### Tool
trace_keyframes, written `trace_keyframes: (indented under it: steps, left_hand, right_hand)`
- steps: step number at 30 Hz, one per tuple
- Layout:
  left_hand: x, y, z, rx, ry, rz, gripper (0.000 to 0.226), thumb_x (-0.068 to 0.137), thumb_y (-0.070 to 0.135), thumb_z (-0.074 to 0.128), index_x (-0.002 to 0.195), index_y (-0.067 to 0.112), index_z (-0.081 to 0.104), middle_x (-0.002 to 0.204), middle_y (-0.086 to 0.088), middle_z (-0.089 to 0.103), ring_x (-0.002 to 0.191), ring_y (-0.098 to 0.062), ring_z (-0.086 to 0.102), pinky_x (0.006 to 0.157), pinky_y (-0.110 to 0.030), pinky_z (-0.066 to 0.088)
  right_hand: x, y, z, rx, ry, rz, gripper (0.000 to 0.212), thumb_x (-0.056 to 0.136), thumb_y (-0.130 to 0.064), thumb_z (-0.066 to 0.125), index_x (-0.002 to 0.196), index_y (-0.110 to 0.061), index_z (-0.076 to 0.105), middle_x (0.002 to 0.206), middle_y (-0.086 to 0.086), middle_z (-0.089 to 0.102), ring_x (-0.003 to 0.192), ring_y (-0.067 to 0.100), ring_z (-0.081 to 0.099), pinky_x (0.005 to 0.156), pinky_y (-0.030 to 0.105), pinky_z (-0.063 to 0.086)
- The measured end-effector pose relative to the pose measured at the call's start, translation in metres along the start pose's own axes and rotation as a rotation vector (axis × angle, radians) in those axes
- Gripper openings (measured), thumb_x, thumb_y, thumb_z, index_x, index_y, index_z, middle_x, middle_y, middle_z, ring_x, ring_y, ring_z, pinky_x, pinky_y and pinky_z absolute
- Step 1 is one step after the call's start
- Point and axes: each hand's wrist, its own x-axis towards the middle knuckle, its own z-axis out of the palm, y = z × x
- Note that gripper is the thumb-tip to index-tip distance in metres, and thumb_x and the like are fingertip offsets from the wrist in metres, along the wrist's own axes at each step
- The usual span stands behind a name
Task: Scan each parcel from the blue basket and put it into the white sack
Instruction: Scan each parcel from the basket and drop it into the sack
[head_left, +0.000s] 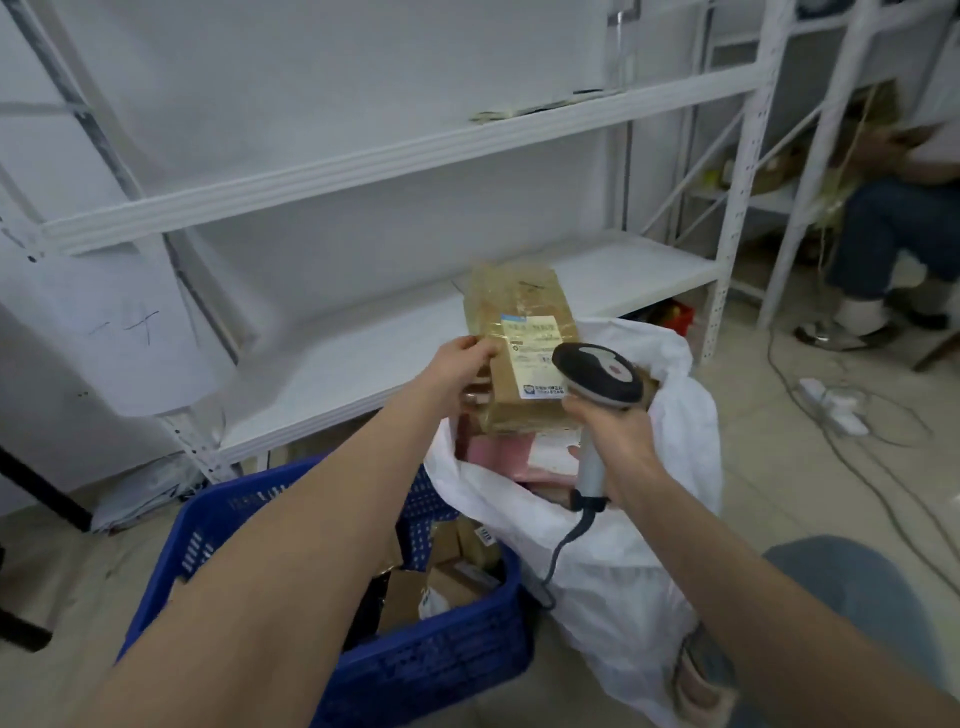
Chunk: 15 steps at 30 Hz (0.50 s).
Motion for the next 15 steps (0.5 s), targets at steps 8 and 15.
trace_keyframes:
  steps: [8,15]
  left_hand:
    - [0.049,-0.022,0.066,0.257,-0.12,-0.015,0.02,0.092,-0.004,0.051,0.106,0.002,0.064,0.095,-0.01,0.063,0.073,-0.017,0.062,0.071,-0.026,0.054]
    - [0.061,-0.043,0.05,0.204,-0.154,-0.045,0.044,0.088,-0.015,0.039,0.126,0.0,0.057,0.102,-0.011,0.061,0.098,-0.026,0.06,0.092,-0.039,0.053]
  right_hand:
    - [0.061,0.01,-0.018,-0.135,0.119,0.049,0.044,0.081,-0.013,0.074,0.121,-0.005,0.058,0.111,0.009,0.063,0.101,0.025,0.056,0.097,0.041,0.048]
    - [0.084,0.026,-0.007,-0.174,-0.01,0.055,0.044,0.082,-0.013,0.073,0.121,0.0,0.059,0.109,0.008,0.063,0.1,0.023,0.06,0.093,0.038,0.051]
